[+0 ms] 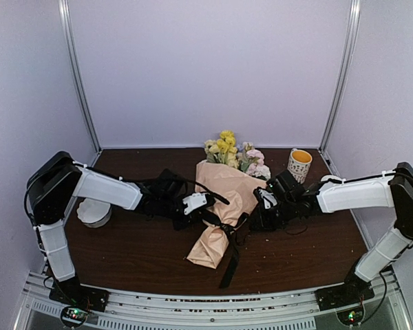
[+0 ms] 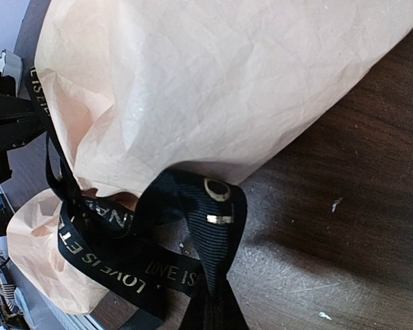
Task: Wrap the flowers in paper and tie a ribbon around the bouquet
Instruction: Adjust the ribbon on the folded bouquet.
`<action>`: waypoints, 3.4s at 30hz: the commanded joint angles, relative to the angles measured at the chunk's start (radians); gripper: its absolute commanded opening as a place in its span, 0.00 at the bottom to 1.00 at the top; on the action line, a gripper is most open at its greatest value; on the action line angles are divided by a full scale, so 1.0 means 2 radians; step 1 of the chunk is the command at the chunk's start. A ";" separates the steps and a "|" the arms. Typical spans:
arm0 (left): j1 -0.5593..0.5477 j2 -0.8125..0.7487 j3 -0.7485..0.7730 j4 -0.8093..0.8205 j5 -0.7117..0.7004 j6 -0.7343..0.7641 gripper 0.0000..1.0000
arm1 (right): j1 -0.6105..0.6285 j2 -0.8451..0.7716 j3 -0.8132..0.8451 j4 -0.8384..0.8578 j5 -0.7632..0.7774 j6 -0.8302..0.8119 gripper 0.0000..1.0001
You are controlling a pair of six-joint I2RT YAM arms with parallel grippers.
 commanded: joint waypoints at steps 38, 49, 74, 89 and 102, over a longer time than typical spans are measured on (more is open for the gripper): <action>-0.034 -0.251 -0.148 -0.300 -0.003 -0.308 0.00 | 0.020 0.144 0.244 -0.068 0.070 -0.088 0.38; -0.034 -0.260 -0.183 -0.308 0.017 -0.348 0.00 | 0.019 0.135 0.239 -0.068 0.060 -0.098 0.38; 0.062 -0.043 0.083 -0.192 -0.048 -0.249 0.76 | 0.032 0.014 0.044 -0.047 0.089 -0.035 0.56; 0.060 0.020 0.067 -0.109 0.061 -0.237 0.78 | 0.050 0.059 0.029 -0.038 0.090 -0.020 0.50; 0.064 0.027 0.077 -0.136 -0.019 -0.238 0.00 | 0.064 0.043 -0.021 -0.027 0.094 0.008 0.00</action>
